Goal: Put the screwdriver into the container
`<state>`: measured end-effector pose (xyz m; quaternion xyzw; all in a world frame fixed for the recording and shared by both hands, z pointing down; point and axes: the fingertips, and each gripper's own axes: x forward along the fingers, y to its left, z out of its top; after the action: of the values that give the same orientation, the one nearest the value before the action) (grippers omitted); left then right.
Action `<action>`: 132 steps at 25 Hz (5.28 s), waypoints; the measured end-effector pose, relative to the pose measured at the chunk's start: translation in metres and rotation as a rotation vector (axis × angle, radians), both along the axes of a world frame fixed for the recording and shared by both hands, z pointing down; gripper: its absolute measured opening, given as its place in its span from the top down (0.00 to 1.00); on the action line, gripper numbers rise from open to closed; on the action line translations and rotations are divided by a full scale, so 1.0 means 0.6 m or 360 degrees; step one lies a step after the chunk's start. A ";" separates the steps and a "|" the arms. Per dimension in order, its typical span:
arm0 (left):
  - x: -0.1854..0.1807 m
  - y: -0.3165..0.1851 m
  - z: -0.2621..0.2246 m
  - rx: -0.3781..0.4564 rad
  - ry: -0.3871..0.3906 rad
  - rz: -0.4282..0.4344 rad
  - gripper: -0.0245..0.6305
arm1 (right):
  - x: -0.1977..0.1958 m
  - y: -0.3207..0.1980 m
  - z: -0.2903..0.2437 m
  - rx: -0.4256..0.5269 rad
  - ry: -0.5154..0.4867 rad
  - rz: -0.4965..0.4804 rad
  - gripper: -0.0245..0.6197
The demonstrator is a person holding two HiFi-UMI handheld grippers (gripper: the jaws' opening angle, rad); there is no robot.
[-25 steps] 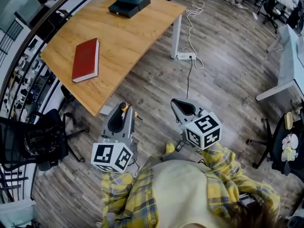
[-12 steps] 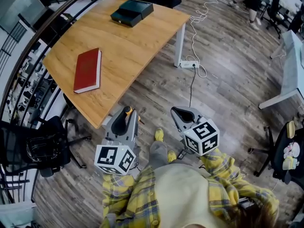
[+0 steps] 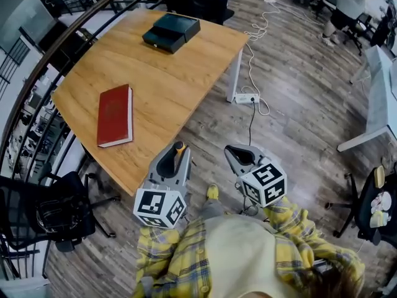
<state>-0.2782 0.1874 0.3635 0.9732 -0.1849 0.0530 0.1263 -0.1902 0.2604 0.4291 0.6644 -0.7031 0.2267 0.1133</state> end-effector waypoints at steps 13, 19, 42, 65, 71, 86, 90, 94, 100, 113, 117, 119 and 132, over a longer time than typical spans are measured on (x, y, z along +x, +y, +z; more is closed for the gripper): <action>0.023 -0.124 0.019 -0.0027 0.0004 0.0054 0.80 | 0.022 -0.127 0.003 -0.0021 0.0037 0.0018 0.86; 0.047 -0.160 0.019 -0.0038 0.0024 0.0075 0.80 | 0.048 -0.163 -0.001 -0.0022 0.0066 0.0030 0.86; 0.247 -0.263 -0.002 -0.0030 -0.0009 -0.0111 0.80 | 0.260 -0.304 -0.034 0.0030 0.0085 -0.0167 0.86; 0.415 -0.370 -0.003 -0.0044 -0.0063 -0.0401 0.80 | 0.451 -0.407 -0.029 0.0046 0.0037 -0.0415 0.86; 0.424 -0.419 -0.003 -0.0057 -0.0063 -0.0439 0.80 | 0.451 -0.465 -0.030 0.0063 0.0033 -0.0487 0.86; 0.445 -0.528 0.006 -0.0109 0.0031 -0.0420 0.80 | 0.463 -0.571 -0.040 0.0083 0.0115 -0.0528 0.86; 0.447 -0.539 0.001 -0.0099 0.0040 -0.0445 0.80 | 0.466 -0.590 -0.042 0.0086 0.0121 -0.0564 0.86; 0.451 -0.557 -0.006 -0.0086 0.0039 -0.0501 0.80 | 0.474 -0.619 -0.046 0.0103 0.0138 -0.0622 0.86; 0.461 -0.592 -0.005 -0.0064 0.0009 -0.0650 0.80 | 0.484 -0.665 -0.042 0.0104 0.0136 -0.0799 0.86; 0.500 -0.674 -0.011 -0.0075 -0.0018 -0.0913 0.80 | 0.518 -0.750 -0.049 0.0116 0.0128 -0.1067 0.86; 0.511 -0.698 -0.018 -0.0055 -0.0038 -0.0959 0.80 | 0.527 -0.766 -0.044 0.0119 0.0111 -0.1119 0.86; 0.515 -0.710 -0.017 -0.0054 -0.0047 -0.0979 0.80 | 0.529 -0.773 -0.039 0.0118 0.0106 -0.1147 0.86; 0.513 -0.782 -0.007 -0.0083 -0.0082 -0.1166 0.80 | 0.529 -0.813 -0.034 0.0118 0.0044 -0.1284 0.86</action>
<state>0.0296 -0.2816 0.3591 0.8373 -0.5227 0.0335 0.1569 0.1272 -0.2273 0.4088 0.3418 -0.9135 0.1295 0.1785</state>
